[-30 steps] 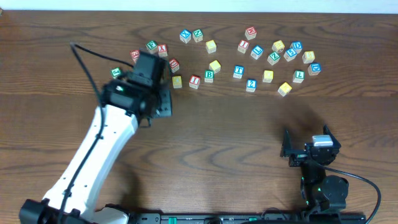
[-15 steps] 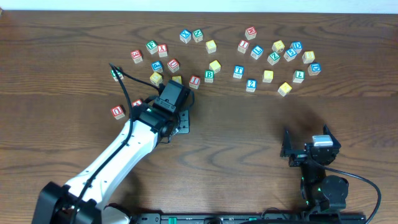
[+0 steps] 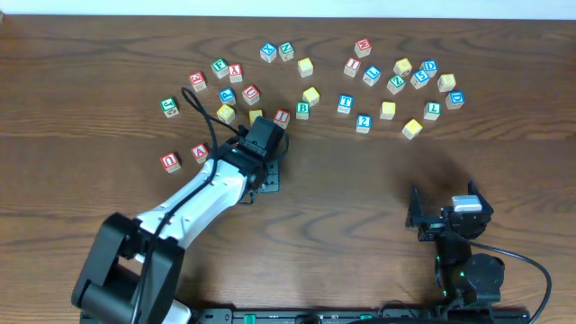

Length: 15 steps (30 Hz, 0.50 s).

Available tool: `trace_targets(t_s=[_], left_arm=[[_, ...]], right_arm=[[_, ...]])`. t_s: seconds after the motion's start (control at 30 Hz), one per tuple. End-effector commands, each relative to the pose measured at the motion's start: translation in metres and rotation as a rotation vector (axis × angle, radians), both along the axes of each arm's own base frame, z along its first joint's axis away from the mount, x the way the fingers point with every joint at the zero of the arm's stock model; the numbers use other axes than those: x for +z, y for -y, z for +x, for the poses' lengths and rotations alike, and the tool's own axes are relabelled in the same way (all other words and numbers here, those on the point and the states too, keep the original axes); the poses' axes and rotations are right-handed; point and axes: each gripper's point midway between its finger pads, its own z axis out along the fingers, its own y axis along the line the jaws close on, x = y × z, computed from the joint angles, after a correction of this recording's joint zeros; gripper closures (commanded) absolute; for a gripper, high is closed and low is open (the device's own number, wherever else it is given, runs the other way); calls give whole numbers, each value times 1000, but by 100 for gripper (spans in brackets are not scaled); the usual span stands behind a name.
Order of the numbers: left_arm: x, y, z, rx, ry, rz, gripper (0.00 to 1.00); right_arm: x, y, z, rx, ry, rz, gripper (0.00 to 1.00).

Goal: Spell out ROBOT
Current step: 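Lower the green R block onto the open table and release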

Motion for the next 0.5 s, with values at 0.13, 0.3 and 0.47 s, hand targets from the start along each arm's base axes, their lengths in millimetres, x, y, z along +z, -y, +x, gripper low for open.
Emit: trace_targets(t_s=[0.13,0.3,0.47], left_arm=[[-17,-4,-3,8,-27,31,76],[-17,-4,-3,7,-27,32,76],[-17,-4,-3,7,-27,32,75]], right_arm=[[-2,1,0,-2,-5,12,1],[-2,1,0,-2,-5,12,1],[-2,1,0,-2,-5,12,1]])
